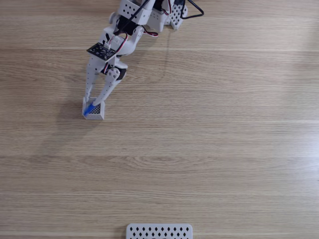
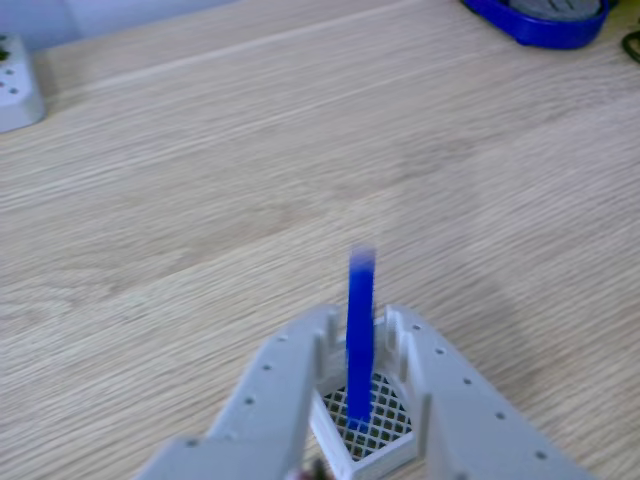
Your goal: Grasp a peg and put it in the crate.
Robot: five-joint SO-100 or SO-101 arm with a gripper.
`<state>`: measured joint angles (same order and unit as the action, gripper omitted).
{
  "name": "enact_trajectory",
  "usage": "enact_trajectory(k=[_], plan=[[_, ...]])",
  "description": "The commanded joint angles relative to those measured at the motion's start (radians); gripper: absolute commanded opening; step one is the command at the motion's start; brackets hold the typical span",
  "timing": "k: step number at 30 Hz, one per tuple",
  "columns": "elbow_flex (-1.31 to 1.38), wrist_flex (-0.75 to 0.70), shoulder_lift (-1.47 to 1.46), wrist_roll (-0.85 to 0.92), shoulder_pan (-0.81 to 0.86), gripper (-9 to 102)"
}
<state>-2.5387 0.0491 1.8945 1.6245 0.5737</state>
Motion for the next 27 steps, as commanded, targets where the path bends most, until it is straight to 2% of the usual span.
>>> enact_trajectory(k=[1,6,11,14,27], plan=[[0.089,-0.003,0.023,0.003,0.006,17],[0.094,-0.014,0.025,0.003,0.006,16],[0.095,-0.015,0.026,0.003,0.006,-4],[0.101,-0.015,0.026,0.003,0.006,0],[0.103,-0.014,0.026,0.005,0.006,-1]])
